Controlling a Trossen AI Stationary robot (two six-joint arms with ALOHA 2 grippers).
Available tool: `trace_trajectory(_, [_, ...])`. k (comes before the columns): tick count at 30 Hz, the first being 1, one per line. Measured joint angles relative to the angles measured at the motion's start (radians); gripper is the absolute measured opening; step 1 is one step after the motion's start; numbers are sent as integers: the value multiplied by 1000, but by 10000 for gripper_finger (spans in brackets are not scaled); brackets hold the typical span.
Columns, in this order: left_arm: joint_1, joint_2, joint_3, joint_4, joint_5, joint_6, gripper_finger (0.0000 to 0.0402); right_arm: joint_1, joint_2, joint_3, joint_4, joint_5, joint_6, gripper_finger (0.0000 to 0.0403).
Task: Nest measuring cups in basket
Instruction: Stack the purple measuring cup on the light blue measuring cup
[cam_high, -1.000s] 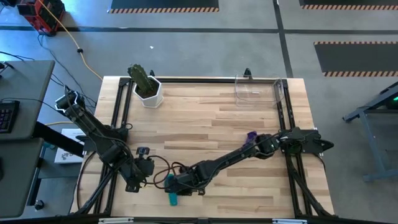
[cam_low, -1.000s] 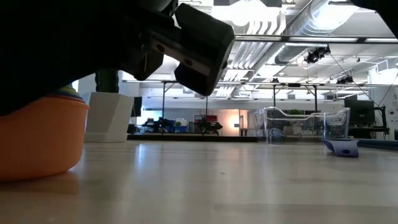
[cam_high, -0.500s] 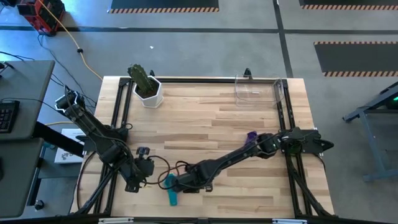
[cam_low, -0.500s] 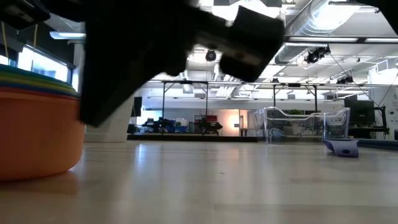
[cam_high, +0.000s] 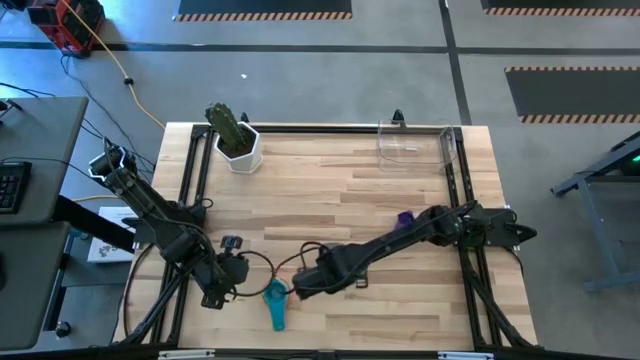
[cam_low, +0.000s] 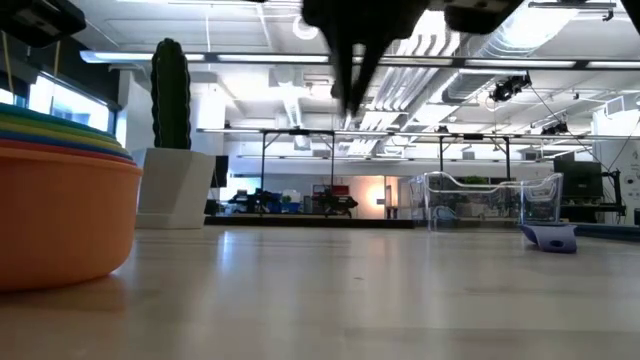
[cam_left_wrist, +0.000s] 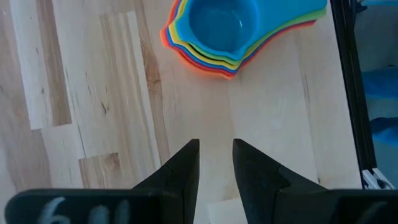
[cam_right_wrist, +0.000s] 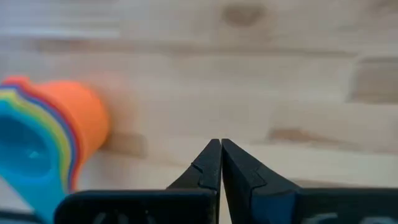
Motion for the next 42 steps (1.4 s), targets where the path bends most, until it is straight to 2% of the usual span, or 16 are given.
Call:
trace_trajectory(7, [58,0,0,-1,-5,8,87,-3,-52,0,-248,5,-60,4])
trace_trajectory(12, [124,-1,0,0,-5,8,87,-18,-73,1,-241,85,-181,4])
trace_trajectory(17, [183,-1,0,1,11,17,87,-48,-72,1,-240,117,-283,4])
trace_trajectory(31, [275,-1,0,0,19,23,87,-145,-148,0,-241,295,-556,4])
trace_trajectory(42, [321,-1,0,-1,51,11,87,-240,-177,0,-241,326,-776,4])
